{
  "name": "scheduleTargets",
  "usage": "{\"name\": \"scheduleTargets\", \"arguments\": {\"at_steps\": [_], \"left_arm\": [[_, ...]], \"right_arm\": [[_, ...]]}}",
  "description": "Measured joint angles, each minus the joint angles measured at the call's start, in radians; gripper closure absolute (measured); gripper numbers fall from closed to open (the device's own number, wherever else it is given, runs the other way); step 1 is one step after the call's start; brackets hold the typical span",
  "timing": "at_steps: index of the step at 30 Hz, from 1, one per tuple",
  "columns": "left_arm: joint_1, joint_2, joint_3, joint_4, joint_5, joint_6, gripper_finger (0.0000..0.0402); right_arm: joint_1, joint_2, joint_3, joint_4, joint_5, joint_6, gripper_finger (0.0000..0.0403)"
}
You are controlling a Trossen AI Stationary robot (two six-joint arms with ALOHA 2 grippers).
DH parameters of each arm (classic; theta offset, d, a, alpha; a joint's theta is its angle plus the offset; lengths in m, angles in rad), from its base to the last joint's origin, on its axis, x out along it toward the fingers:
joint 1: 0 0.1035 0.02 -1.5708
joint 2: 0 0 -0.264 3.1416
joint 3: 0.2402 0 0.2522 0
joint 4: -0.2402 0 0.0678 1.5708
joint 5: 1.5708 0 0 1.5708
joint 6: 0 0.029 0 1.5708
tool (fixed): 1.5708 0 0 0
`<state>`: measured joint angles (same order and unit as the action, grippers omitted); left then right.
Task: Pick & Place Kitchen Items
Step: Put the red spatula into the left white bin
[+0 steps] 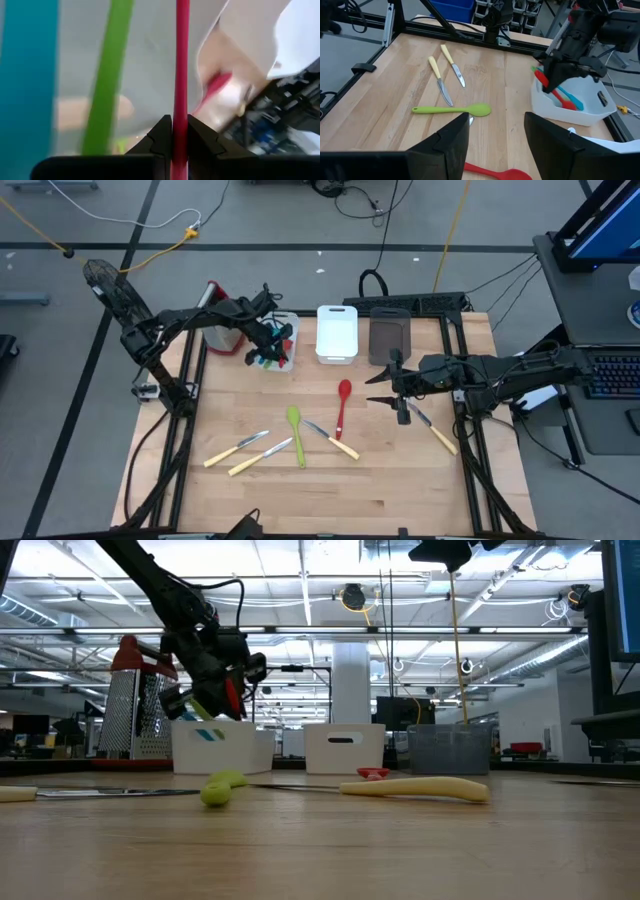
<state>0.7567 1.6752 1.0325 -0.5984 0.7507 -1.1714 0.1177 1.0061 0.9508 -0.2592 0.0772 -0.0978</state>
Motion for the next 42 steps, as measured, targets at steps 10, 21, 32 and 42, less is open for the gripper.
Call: {"name": "scheduleTargets", "arguments": {"at_steps": [10, 21, 32, 42], "left_arm": [[0.0, 0.001, 0.0, 0.025, -0.026, 0.173, 0.0355], [0.0, 0.001, 0.0, 0.012, 0.035, 0.097, 0.0355], [0.0, 0.001, 0.0, 0.012, 0.03, 0.126, 0.0355], [-0.003, 0.0, 0.0, 0.023, 0.019, 0.174, 0.0337]], "right_arm": [[0.0, 0.0, 0.0, 0.0, 0.0, -0.018, 0.022], [0.0, 0.0, 0.0, 0.001, 0.0, -0.019, 0.022], [0.0, 0.0, 0.0, 0.001, 0.0, -0.019, 0.022], [0.0, 0.0, 0.0, 0.001, 0.0, -0.019, 0.022]]}}
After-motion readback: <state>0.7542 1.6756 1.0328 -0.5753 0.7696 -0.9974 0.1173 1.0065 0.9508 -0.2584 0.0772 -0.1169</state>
